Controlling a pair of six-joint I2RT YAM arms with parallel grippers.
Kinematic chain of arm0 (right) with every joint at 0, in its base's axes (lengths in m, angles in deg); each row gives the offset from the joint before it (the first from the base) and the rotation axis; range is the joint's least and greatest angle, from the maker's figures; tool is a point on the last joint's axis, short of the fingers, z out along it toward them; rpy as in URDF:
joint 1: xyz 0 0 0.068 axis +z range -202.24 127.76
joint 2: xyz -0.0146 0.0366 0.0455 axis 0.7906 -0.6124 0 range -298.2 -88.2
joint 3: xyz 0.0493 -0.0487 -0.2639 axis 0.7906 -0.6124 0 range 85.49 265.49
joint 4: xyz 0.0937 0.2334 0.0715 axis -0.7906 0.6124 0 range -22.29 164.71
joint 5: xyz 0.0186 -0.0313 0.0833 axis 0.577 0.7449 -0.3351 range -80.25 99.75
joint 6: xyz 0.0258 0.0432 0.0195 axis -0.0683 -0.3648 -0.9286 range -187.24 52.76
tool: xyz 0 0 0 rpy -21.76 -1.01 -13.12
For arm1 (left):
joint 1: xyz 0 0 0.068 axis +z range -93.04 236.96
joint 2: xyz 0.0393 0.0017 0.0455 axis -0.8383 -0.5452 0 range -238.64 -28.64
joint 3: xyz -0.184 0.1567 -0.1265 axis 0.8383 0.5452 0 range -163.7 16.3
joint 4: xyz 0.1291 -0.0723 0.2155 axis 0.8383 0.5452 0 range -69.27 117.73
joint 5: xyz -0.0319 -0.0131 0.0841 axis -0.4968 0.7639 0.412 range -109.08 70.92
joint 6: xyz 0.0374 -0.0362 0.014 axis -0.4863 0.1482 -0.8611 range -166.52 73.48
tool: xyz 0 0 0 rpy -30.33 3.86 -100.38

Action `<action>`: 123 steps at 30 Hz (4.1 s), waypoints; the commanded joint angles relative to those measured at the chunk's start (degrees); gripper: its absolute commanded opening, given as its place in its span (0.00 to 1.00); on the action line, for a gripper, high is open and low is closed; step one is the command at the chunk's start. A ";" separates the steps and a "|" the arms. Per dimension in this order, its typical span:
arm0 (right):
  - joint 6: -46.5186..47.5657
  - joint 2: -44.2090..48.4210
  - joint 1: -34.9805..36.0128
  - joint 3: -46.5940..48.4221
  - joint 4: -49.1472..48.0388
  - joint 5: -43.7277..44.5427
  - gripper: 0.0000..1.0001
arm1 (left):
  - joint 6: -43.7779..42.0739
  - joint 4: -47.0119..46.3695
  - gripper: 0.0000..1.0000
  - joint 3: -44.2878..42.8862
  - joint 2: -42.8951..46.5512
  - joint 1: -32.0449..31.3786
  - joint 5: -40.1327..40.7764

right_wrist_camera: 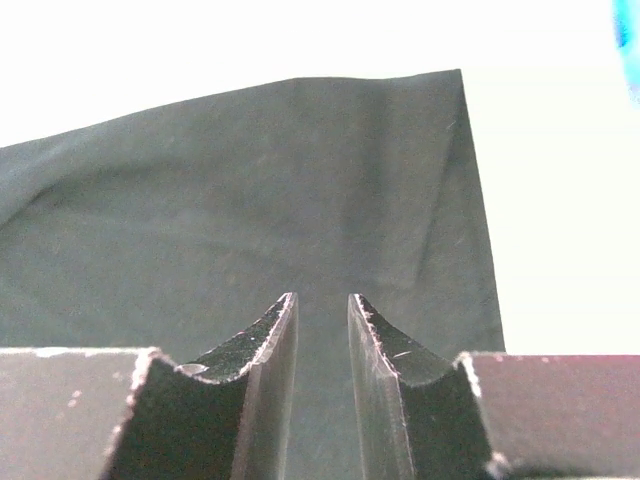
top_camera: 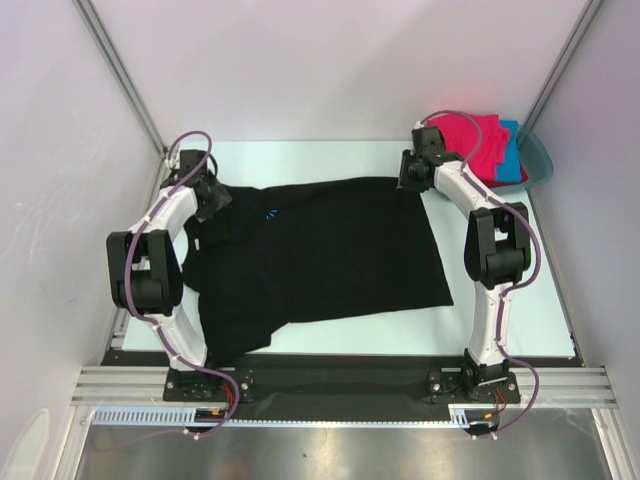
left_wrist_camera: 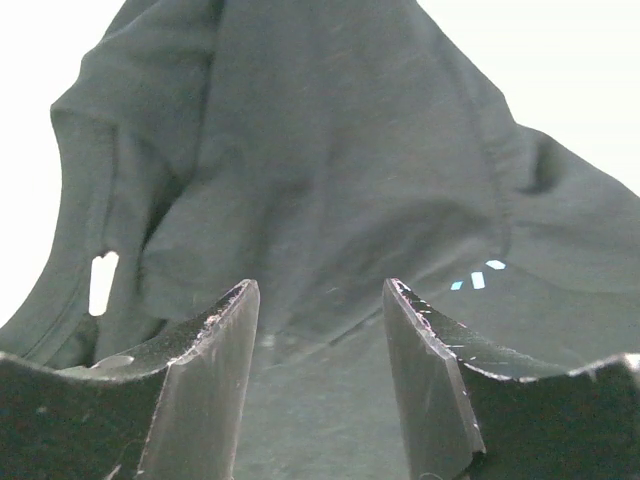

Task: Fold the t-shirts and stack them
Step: Fold the tshirt

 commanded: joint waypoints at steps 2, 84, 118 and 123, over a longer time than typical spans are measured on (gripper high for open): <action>-0.82 -3.65 -1.78 3.55 -1.28 2.51 0.33 | -1.20 -4.29 0.59 -3.65 0.26 -0.31 -3.98; -0.38 1.10 -5.13 3.11 3.19 8.14 0.45 | -4.71 -6.41 0.56 -6.46 -6.33 -0.40 -12.61; 1.55 3.81 -1.79 3.20 1.26 2.86 0.69 | -9.72 0.10 0.72 -35.37 -29.54 5.75 5.77; 1.55 3.82 -2.05 3.02 1.35 2.69 0.69 | -9.28 -0.43 0.73 -36.87 -31.56 7.77 2.52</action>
